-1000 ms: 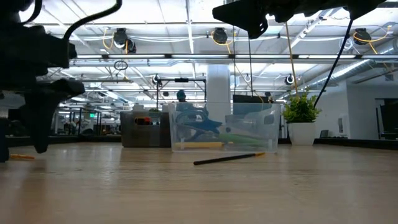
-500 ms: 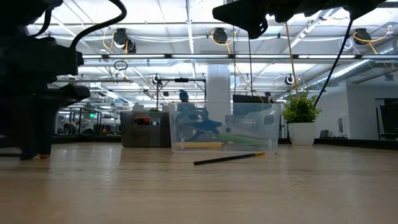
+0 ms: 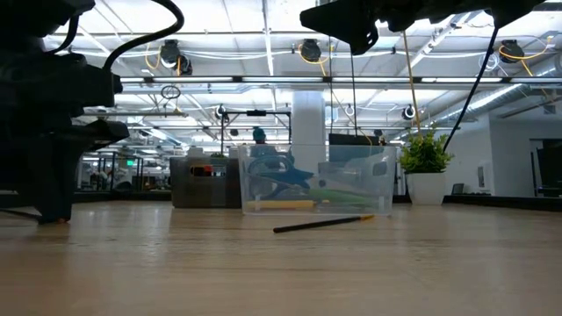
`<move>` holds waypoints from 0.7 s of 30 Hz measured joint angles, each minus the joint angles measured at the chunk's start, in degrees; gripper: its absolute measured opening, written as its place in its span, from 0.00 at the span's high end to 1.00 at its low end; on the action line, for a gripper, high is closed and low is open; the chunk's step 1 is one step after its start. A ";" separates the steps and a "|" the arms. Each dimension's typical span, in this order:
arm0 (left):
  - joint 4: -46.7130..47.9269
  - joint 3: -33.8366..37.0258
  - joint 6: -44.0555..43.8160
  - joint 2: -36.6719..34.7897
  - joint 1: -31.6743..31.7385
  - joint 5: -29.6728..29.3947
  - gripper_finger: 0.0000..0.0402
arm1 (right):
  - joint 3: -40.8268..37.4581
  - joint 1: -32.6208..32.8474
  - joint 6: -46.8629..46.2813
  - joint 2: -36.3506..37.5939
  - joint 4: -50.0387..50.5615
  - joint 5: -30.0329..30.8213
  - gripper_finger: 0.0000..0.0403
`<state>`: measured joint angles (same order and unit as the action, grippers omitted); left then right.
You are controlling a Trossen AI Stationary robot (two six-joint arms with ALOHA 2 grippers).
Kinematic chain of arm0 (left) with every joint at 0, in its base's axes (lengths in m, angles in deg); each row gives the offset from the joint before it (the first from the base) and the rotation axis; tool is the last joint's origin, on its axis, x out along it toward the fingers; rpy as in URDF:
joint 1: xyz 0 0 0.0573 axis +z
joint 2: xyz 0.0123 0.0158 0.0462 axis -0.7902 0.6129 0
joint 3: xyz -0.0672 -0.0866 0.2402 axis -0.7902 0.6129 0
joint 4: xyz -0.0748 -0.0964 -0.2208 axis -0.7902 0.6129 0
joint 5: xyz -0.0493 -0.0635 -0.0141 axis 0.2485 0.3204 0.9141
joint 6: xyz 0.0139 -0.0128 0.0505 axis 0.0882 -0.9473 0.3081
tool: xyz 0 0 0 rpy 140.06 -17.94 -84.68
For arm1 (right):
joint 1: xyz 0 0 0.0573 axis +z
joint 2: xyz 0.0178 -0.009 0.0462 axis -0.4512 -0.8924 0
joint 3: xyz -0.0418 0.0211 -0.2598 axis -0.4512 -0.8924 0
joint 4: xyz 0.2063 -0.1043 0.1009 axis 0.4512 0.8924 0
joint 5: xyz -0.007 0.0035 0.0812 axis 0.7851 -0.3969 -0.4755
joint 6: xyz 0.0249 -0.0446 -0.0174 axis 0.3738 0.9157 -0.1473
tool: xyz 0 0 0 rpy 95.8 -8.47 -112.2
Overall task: Pick & Place Paint Supplies
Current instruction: Put the bottom black and gold brush into the right black bin
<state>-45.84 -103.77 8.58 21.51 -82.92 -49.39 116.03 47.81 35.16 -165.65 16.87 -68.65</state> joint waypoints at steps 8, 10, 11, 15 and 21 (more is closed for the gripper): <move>-1.85 -0.02 0.13 0.01 -0.02 -0.17 0.99 | 0.00 0.00 0.00 0.00 0.00 0.00 0.37; -2.83 -0.57 0.20 -0.78 0.00 -0.47 0.99 | 0.00 0.00 0.00 0.00 0.00 0.00 0.37; -3.56 -0.91 0.20 -1.16 0.00 -0.11 0.99 | 0.00 -0.02 0.00 0.00 0.00 0.00 0.37; -7.78 -3.16 2.03 -3.19 -0.19 0.46 1.00 | 0.00 0.00 0.00 0.00 -0.01 0.04 0.37; -16.47 -4.46 6.18 -5.87 -0.19 -2.99 1.00 | 0.00 0.00 0.00 0.02 -0.07 0.07 0.37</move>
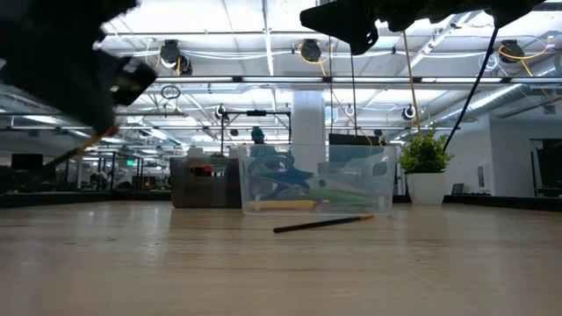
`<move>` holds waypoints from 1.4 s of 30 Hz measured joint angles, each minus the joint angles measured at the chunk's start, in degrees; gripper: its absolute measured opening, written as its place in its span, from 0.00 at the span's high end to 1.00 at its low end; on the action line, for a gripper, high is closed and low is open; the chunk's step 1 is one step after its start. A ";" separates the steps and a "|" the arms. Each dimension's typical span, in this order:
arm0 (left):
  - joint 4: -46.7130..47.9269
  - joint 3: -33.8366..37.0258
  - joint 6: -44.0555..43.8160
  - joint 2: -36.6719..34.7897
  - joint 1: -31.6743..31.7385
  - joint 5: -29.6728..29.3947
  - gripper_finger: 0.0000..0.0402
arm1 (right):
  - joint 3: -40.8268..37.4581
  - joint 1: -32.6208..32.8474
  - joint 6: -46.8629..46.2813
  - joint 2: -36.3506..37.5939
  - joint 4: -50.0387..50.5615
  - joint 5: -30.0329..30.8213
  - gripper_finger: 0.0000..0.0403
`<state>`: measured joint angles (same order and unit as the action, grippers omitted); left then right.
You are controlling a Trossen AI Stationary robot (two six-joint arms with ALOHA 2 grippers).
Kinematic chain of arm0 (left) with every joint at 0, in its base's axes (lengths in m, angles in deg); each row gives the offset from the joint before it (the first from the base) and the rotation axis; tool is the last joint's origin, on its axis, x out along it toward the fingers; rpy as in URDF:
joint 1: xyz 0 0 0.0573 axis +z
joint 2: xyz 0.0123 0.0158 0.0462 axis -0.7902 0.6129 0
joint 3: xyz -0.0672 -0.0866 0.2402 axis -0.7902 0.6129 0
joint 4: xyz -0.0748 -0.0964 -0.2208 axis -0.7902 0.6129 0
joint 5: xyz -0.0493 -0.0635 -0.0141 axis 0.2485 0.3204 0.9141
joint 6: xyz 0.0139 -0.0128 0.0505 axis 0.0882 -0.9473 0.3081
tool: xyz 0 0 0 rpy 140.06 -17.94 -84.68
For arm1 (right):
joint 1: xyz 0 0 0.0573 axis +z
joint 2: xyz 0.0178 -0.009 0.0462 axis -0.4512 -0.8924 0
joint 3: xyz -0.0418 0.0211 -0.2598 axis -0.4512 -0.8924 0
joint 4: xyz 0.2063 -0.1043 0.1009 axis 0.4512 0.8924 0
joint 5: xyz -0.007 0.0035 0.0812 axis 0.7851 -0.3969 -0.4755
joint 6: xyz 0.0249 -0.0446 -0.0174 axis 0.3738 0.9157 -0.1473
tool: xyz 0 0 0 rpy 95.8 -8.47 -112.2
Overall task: Pick & Place Paint Supplies
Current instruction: Put the bottom black and gold brush into the right black bin
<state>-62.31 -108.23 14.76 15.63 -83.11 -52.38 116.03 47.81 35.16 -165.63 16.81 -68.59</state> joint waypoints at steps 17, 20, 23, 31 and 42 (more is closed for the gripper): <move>-36.46 -0.89 26.14 -5.89 0.81 -4.61 1.00 | 0.02 -1.22 1.57 -8.51 -17.75 0.04 0.37; -37.28 -0.89 26.97 -5.91 1.43 -4.00 1.00 | 0.90 -2.50 0.96 -12.74 -23.78 0.02 0.37; -37.10 -0.89 26.78 -5.84 1.65 -3.57 1.00 | 4.48 -3.58 -0.34 -17.36 -23.51 -1.80 0.37; -36.97 -0.89 26.34 -5.86 1.65 -3.10 1.00 | 17.66 -4.03 5.20 -28.97 -20.97 -6.01 0.37; -35.85 -0.92 25.43 -5.86 1.54 -3.17 1.00 | 20.11 -3.45 6.23 -29.79 -18.34 -5.92 0.72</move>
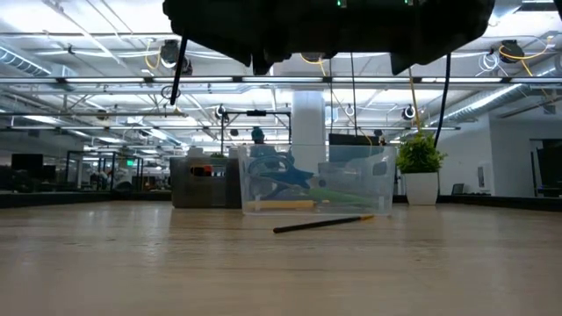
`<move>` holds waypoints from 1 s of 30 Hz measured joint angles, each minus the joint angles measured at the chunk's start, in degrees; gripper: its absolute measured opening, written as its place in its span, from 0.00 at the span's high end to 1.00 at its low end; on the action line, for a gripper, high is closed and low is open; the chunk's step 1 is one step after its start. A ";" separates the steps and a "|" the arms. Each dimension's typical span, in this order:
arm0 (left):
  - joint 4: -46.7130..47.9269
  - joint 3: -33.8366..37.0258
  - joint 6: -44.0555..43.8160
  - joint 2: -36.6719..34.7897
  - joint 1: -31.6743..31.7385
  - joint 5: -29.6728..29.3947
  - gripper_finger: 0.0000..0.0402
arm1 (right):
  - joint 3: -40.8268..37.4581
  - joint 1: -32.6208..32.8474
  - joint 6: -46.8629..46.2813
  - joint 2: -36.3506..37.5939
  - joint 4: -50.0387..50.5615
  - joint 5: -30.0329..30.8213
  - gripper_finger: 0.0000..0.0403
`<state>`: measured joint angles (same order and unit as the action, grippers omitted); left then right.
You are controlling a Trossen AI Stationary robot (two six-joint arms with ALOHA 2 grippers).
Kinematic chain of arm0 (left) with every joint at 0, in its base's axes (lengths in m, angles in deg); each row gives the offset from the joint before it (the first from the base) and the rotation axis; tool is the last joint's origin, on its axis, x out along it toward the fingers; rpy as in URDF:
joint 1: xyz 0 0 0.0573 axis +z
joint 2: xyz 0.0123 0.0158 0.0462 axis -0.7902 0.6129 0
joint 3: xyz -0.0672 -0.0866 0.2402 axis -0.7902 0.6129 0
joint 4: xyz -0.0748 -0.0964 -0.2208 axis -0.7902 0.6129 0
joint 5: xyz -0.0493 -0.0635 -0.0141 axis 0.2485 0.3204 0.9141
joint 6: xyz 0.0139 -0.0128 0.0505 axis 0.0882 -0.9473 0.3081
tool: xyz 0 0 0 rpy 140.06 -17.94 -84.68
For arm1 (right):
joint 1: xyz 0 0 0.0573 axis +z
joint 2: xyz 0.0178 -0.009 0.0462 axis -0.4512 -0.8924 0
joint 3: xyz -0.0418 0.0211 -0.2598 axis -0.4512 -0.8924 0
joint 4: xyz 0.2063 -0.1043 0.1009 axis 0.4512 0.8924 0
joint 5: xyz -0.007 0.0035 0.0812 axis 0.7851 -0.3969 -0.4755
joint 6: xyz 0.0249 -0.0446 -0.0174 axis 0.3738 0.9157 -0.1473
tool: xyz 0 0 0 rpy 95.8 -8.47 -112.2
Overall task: Pick & Place Paint Supplies
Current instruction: Put the bottom black and gold brush into the right black bin
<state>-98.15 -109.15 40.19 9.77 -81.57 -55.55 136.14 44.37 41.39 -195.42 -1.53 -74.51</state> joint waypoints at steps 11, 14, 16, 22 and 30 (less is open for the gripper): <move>-2.15 -0.07 0.04 -0.47 -0.68 -5.55 0.89 | -0.04 1.03 0.22 5.75 13.20 2.29 0.99; -1.88 -0.07 0.52 -3.36 -2.53 -12.37 0.85 | -0.04 1.19 -1.09 9.94 22.00 7.10 0.99; -1.11 -0.20 0.34 -4.64 -3.11 -14.73 0.82 | -0.10 1.32 -1.52 12.71 27.40 10.23 0.99; 3.72 -0.16 -0.62 -6.93 -3.45 -15.67 0.81 | -6.48 -0.19 -6.12 21.95 33.58 17.90 0.99; 7.65 -0.07 -2.27 -5.10 -1.84 -15.55 0.81 | -19.05 -10.52 -13.78 36.76 34.54 21.40 0.99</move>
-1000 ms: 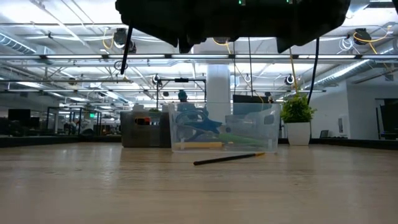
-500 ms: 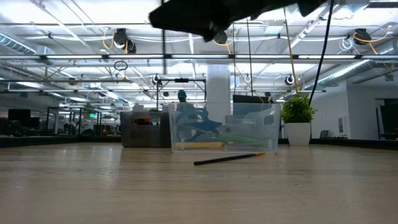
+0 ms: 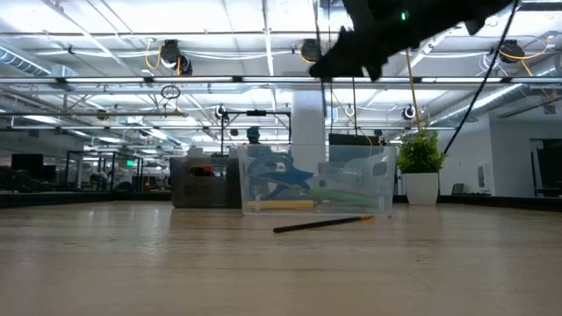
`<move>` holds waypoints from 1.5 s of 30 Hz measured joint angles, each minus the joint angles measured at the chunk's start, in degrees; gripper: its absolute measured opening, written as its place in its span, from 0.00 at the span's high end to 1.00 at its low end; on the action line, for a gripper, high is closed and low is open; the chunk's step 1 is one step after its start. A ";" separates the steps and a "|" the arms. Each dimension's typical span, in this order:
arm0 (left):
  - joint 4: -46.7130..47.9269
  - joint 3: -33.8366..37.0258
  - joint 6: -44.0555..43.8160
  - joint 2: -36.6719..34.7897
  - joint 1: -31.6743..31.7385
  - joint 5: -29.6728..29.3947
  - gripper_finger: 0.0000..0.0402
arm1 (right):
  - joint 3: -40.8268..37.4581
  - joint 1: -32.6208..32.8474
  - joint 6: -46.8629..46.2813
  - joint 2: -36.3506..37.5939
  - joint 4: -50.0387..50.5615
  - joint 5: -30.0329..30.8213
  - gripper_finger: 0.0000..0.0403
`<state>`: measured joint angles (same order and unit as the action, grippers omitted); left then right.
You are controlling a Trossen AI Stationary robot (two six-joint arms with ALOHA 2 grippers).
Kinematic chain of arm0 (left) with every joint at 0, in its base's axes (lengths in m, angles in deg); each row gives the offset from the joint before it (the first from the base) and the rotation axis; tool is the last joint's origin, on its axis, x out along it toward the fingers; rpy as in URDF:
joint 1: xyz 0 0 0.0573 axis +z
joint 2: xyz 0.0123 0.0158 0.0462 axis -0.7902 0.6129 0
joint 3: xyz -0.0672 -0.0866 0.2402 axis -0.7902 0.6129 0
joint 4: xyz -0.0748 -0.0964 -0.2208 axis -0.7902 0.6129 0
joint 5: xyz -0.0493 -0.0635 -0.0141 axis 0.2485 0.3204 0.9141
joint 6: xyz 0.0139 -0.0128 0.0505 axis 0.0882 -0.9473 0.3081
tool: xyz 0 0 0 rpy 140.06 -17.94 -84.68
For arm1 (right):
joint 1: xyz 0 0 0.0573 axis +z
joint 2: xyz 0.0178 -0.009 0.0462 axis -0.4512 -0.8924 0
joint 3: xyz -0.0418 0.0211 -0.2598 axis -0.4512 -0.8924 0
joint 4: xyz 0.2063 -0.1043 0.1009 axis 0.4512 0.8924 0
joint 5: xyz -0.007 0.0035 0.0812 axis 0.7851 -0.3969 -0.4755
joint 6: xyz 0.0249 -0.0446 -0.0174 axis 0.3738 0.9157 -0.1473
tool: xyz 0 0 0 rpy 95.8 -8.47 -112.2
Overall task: Pick & Place Paint Supplies
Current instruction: Put the bottom black and gold brush into the right black bin, then put the black and gold brush into the right black bin
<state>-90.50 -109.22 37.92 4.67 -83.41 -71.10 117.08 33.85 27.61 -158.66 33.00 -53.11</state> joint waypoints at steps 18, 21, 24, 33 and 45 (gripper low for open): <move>2.92 0.16 -1.51 1.22 9.39 0.62 0.81 | -11.00 -29.67 -1.98 5.27 -0.24 -1.83 0.98; 3.10 0.18 -5.37 1.26 11.12 0.65 0.81 | -11.00 -32.16 -1.83 3.69 0.01 -2.57 0.95; 3.82 0.18 -11.05 1.26 12.73 0.65 0.81 | -11.00 -33.54 -2.18 3.61 0.20 -7.19 0.86; 5.84 0.18 -19.23 1.26 15.14 4.46 0.81 | -10.98 -33.20 -1.91 5.41 1.77 -9.50 0.48; -3.95 0.16 -24.89 13.40 14.02 12.74 0.81 | -10.98 -29.21 -2.90 9.77 -3.19 -30.13 0.32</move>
<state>-94.45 -109.06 13.03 18.07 -69.38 -58.36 106.11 4.64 24.71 -148.89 29.81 -83.25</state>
